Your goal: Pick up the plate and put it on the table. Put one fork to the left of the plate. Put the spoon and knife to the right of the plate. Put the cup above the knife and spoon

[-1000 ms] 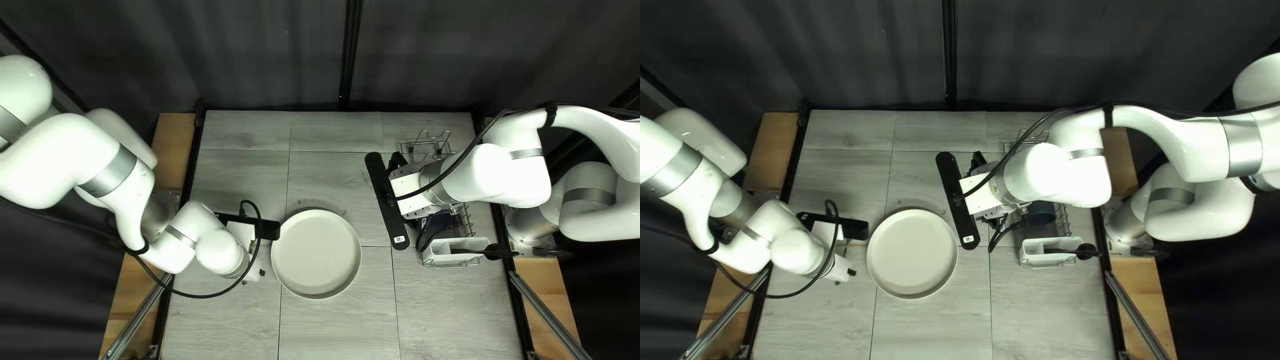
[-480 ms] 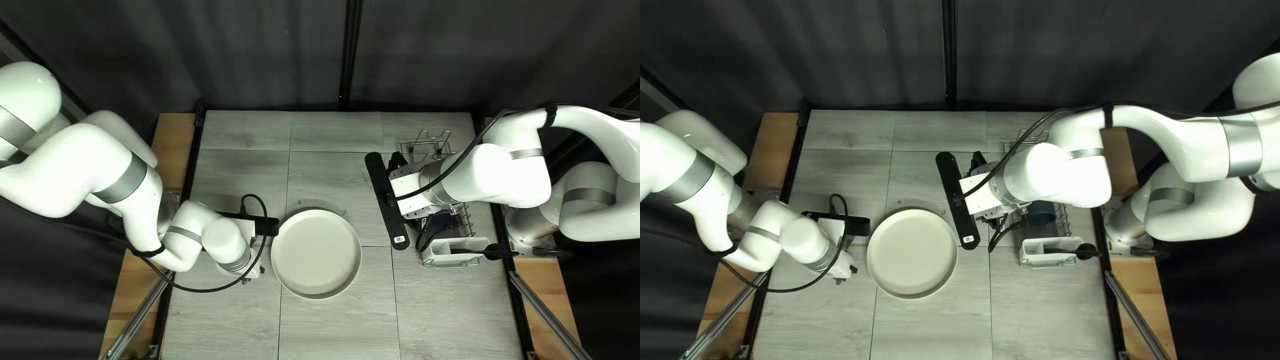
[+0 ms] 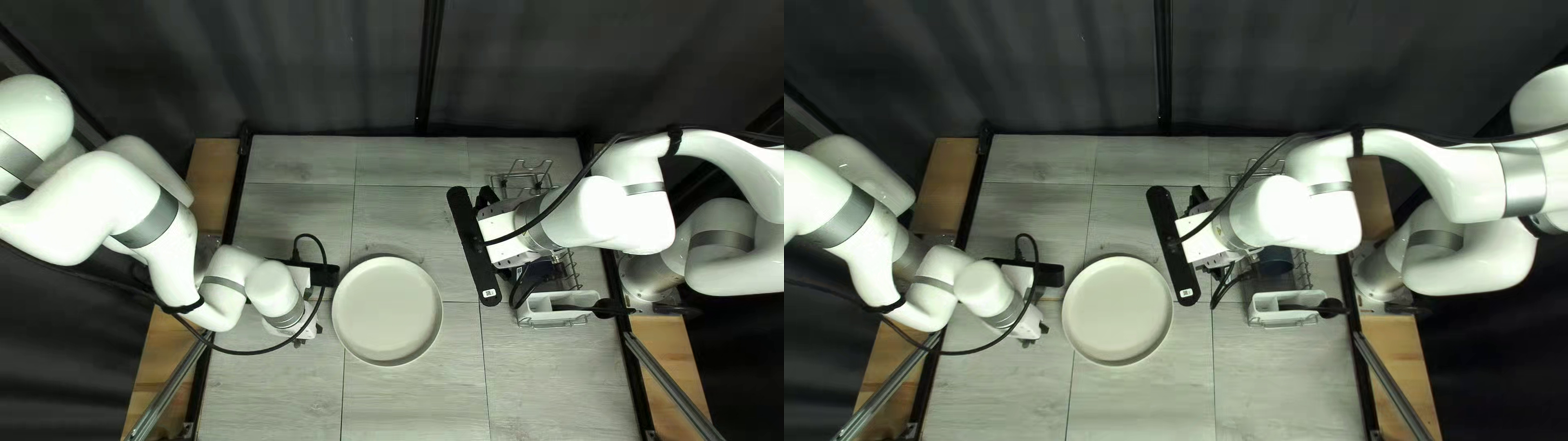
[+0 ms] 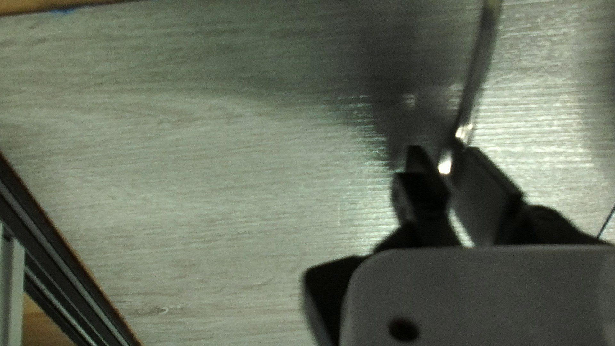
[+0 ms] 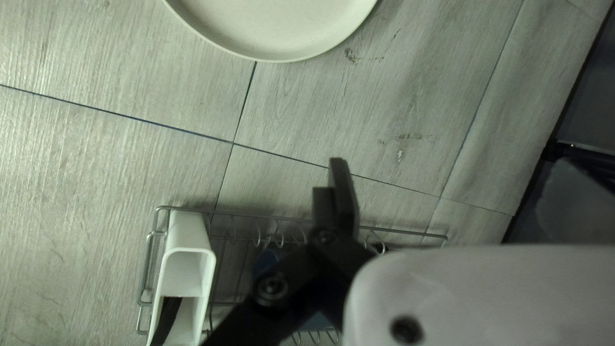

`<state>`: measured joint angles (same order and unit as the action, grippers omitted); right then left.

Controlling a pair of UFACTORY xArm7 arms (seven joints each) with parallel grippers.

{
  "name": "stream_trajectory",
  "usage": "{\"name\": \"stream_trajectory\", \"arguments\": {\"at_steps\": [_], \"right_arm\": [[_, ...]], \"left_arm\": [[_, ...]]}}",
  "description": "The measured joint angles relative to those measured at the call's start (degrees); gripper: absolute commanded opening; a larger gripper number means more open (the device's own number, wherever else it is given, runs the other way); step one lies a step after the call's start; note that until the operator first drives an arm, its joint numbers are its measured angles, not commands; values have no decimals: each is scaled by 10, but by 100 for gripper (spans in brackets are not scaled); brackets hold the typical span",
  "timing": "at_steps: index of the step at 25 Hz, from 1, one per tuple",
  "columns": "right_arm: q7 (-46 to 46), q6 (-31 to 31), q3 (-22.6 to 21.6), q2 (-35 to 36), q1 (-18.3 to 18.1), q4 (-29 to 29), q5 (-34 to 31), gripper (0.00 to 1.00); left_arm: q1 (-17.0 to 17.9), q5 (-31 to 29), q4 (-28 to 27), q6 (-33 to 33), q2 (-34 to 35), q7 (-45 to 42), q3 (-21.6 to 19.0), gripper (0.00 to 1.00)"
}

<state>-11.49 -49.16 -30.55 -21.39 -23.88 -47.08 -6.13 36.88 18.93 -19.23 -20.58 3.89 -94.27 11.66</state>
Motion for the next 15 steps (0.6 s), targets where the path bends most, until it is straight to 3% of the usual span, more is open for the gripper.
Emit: {"name": "stream_trajectory", "arguments": {"at_steps": [9,15], "right_arm": [[0,0,0,0,0,0,0,100],[0,0,0,0,0,0,0,100]], "left_arm": [[-45,-129,-30,-100,58,-55,-7,100],[-79,-221,-62,-252,153,-88,-34,100]]}}
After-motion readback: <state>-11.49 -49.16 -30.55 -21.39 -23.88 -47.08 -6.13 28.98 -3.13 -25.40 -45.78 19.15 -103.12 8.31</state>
